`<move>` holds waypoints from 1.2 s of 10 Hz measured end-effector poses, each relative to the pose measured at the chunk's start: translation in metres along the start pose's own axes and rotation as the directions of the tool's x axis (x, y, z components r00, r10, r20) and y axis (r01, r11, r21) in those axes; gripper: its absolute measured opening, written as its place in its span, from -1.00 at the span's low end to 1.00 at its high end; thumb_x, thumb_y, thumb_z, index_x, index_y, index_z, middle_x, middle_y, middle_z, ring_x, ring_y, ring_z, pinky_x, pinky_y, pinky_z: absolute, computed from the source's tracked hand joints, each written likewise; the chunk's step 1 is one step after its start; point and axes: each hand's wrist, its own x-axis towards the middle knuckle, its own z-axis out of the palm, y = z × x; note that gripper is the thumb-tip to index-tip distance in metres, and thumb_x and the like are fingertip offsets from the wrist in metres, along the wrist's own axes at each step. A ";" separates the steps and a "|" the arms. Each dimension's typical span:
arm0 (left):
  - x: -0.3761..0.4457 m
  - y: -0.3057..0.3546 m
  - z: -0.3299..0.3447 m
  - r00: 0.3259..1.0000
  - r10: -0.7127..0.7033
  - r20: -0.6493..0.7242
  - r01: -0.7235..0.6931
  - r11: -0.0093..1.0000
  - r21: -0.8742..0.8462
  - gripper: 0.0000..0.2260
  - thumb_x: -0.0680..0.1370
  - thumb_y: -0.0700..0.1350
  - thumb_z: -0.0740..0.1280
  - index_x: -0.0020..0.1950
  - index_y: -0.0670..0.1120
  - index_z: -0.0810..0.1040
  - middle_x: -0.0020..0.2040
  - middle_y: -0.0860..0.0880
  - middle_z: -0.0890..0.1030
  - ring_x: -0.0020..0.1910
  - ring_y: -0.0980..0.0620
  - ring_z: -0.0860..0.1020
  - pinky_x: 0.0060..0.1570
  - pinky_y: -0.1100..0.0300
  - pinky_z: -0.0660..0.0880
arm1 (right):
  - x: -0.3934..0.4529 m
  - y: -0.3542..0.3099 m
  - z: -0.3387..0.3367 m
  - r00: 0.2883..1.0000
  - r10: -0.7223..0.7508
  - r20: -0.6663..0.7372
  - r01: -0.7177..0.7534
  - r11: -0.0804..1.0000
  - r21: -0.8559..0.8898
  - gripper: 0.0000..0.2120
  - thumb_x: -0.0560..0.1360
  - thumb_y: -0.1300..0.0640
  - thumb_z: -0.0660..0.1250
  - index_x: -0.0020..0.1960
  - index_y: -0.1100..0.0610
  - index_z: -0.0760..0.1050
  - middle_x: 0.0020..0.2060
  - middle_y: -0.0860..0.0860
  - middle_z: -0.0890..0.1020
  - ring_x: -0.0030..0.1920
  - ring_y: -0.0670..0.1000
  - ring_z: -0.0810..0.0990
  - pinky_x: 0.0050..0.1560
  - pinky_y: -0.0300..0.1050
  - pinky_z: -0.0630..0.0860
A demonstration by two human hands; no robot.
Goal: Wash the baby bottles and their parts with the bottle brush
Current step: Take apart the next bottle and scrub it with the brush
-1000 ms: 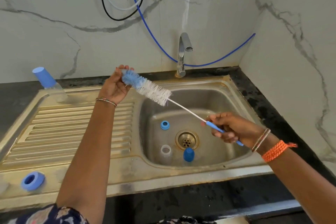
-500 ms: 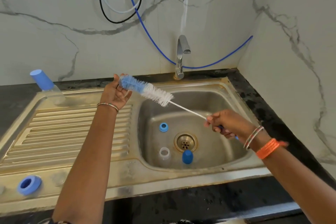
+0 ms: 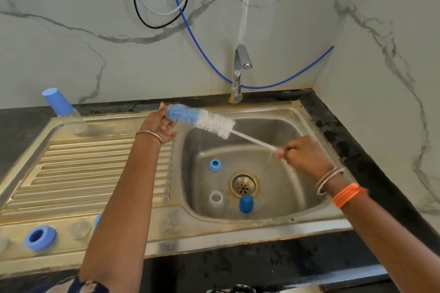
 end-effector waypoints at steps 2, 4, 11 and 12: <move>-0.004 0.003 0.001 0.995 0.084 0.058 -0.077 0.989 -0.124 -0.71 0.61 -0.03 0.20 -0.17 0.07 0.69 -0.08 0.14 0.68 0.05 0.15 0.56 0.35 0.03 0.21 | 0.000 0.014 0.003 0.996 -0.070 0.047 0.069 0.998 0.011 -0.76 0.57 0.16 0.23 -0.28 0.07 0.49 -0.53 -0.09 0.40 -0.53 -0.07 0.36 -0.52 -0.27 0.27; -0.012 -0.002 0.011 0.991 0.081 -0.107 -0.066 0.988 0.141 -0.52 0.59 0.17 0.14 0.45 -0.02 0.30 0.42 0.00 0.39 0.40 -0.01 0.35 0.38 -0.03 0.25 | -0.001 0.021 0.003 0.416 -0.848 -0.328 0.412 0.497 -0.764 -0.81 0.35 0.28 0.39 -0.07 0.11 0.67 -0.37 0.01 0.61 -0.45 0.08 0.52 -0.47 -0.18 0.33; -0.001 0.001 -0.003 0.984 0.063 0.170 -0.040 0.990 -0.137 -0.74 0.56 0.18 0.20 -0.03 0.04 0.55 -0.15 0.09 0.67 0.05 0.09 0.54 0.28 -0.11 0.23 | -0.001 0.008 -0.006 0.936 0.113 0.334 -0.224 0.922 0.317 -0.73 0.58 0.13 0.18 -0.21 0.21 0.53 -0.58 -0.02 0.36 -0.62 -0.11 0.26 -0.60 -0.31 0.18; -0.004 0.000 -0.001 0.982 0.099 0.163 -0.073 0.984 -0.160 -0.82 0.57 0.13 0.22 -0.04 0.09 0.56 -0.15 0.13 0.67 0.03 0.12 0.54 0.21 -0.07 0.24 | 0.001 0.026 0.004 0.975 0.021 0.220 -0.067 0.976 0.206 -0.71 0.59 0.12 0.19 -0.22 0.17 0.56 -0.56 0.00 0.42 -0.59 -0.06 0.34 -0.57 -0.23 0.32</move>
